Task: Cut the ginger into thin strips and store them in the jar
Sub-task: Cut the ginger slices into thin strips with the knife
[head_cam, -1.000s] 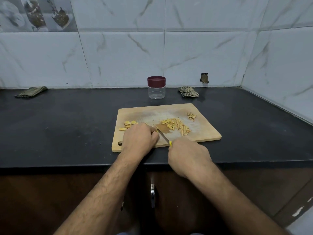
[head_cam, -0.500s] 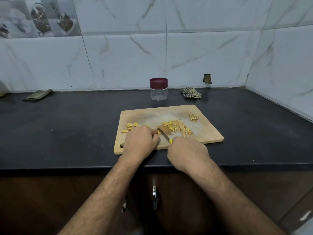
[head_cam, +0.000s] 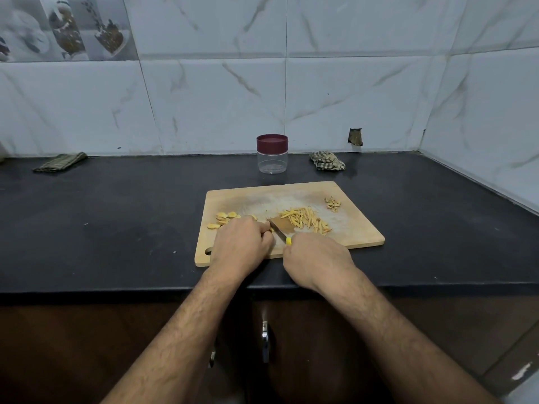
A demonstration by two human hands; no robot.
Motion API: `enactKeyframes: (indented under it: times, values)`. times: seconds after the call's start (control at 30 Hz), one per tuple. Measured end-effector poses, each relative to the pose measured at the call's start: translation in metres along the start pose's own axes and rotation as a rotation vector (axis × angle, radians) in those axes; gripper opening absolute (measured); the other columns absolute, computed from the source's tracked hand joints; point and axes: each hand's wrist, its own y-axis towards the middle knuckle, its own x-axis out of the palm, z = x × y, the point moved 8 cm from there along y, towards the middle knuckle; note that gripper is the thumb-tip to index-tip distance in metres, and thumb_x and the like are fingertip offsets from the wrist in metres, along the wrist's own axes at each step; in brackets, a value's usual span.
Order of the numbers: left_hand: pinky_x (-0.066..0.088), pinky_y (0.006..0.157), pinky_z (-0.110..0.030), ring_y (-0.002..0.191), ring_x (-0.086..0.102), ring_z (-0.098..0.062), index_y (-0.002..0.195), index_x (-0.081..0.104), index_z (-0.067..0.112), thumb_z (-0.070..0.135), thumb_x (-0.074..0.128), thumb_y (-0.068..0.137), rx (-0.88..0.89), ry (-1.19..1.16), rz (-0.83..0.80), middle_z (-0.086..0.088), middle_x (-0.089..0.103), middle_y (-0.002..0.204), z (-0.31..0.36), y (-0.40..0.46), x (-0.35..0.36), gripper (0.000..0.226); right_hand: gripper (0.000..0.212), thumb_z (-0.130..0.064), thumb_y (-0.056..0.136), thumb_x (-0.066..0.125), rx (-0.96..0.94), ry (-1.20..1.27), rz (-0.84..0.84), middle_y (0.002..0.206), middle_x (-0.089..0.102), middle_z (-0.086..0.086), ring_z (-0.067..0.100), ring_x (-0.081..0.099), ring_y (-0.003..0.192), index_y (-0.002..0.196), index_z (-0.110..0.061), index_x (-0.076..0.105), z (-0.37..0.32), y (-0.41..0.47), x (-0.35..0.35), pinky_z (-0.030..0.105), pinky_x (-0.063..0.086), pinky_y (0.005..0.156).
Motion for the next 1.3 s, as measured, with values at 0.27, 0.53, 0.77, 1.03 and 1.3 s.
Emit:
enactKeyframes:
  times: [0.27, 0.53, 0.77, 1.03, 1.3]
  values:
    - [0.042, 0.064, -0.034, 0.081, 0.06, -0.026, 0.107, 0.074, 0.024, 0.029, 0.044, 0.094, 0.003, -0.003, 0.012, -0.002, 0.06, 0.075, 0.0, -0.001, -0.001, 0.033, 0.023, -0.024, 0.102, 0.041, 0.012, -0.049, -0.024, 0.109, 0.061, 0.003, 0.022, 0.052, 0.089, 0.115, -0.016, 0.058, -0.001, 0.001, 0.003, 0.033, 0.04, 0.075]
    - [0.04, 0.06, -0.029, 0.077, 0.063, -0.02, 0.103, 0.078, 0.028, 0.026, 0.053, 0.09, -0.034, -0.057, 0.081, 0.003, 0.074, 0.084, -0.001, -0.004, -0.006, 0.028, 0.024, -0.024, 0.102, 0.043, -0.004, -0.078, -0.03, 0.115, 0.062, 0.004, 0.022, 0.05, 0.091, 0.12, -0.016, 0.058, -0.004, -0.003, 0.003, 0.035, 0.04, 0.076]
    - [0.044, 0.061, -0.029, 0.076, 0.062, -0.021, 0.097, 0.079, 0.022, 0.023, 0.053, 0.086, -0.061, -0.064, 0.041, -0.001, 0.074, 0.081, -0.001, -0.006, -0.008, 0.028, 0.021, -0.025, 0.101, 0.046, 0.012, -0.095, -0.041, 0.109, 0.061, 0.004, 0.022, 0.052, 0.088, 0.116, -0.018, 0.059, 0.003, -0.015, 0.005, 0.034, 0.041, 0.072]
    - [0.044, 0.062, -0.029, 0.074, 0.062, -0.021, 0.093, 0.079, 0.02, 0.024, 0.053, 0.085, -0.081, -0.085, 0.027, -0.001, 0.073, 0.079, -0.001, -0.006, -0.009, 0.027, 0.022, -0.025, 0.103, 0.045, 0.054, -0.091, -0.024, 0.111, 0.06, 0.004, 0.022, 0.05, 0.088, 0.118, -0.016, 0.058, 0.01, -0.025, 0.002, 0.034, 0.043, 0.072]
    - [0.043, 0.059, -0.03, 0.069, 0.06, -0.02, 0.091, 0.079, 0.021, 0.024, 0.053, 0.085, -0.093, -0.108, 0.004, 0.0, 0.073, 0.077, -0.003, -0.007, -0.007, 0.027, 0.019, -0.026, 0.101, 0.045, 0.044, -0.049, 0.003, 0.102, 0.057, 0.004, 0.022, 0.054, 0.087, 0.113, -0.017, 0.057, 0.005, -0.019, 0.002, 0.034, 0.044, 0.07]
